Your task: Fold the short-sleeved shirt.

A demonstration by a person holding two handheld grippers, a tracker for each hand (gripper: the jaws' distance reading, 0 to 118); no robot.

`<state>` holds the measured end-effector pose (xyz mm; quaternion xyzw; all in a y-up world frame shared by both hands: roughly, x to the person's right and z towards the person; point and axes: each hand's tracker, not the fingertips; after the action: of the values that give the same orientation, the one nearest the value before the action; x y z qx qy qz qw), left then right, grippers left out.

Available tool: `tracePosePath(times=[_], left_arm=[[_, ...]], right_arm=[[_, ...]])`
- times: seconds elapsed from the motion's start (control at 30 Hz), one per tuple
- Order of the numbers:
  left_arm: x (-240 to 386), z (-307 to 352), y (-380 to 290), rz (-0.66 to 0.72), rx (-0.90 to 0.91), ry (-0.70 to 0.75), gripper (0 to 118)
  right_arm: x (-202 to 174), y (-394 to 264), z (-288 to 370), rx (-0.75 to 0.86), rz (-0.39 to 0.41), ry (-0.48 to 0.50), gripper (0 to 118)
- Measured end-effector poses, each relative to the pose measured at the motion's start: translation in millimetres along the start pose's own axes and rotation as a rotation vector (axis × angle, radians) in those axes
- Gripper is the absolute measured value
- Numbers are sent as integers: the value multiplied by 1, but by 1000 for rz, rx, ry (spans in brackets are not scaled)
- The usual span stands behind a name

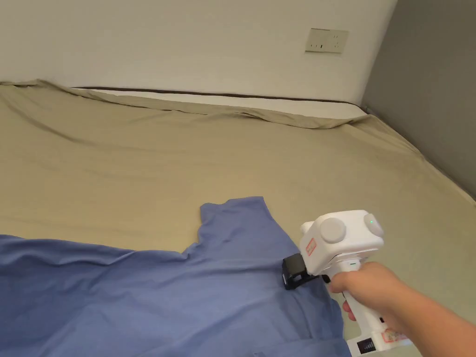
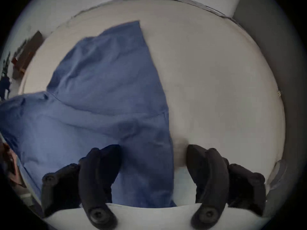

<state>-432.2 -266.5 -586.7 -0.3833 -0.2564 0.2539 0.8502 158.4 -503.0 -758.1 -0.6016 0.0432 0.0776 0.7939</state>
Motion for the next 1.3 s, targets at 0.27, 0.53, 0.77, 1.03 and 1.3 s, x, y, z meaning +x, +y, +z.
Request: tracePosePath(times=[0.27, 0.53, 0.77, 1.03, 1.3], left_arm=[[-11, 33, -33, 102, 88, -122, 2], [29, 134, -62, 248, 352, -264, 2], [91, 193, 15, 141, 463, -177, 2], [160, 207, 130, -16, 493, -90, 2], [204, 207, 232, -84, 533, -24, 2]], right_arm=[[-2, -50, 103, 369, -87, 445, 3], [21, -135, 302, 839, -144, 583, 3], [30, -113, 443, 945, -73, 268, 3], [34, -22, 530, 949, -42, 92, 3], [44, 102, 564, 857, -91, -78, 3]])
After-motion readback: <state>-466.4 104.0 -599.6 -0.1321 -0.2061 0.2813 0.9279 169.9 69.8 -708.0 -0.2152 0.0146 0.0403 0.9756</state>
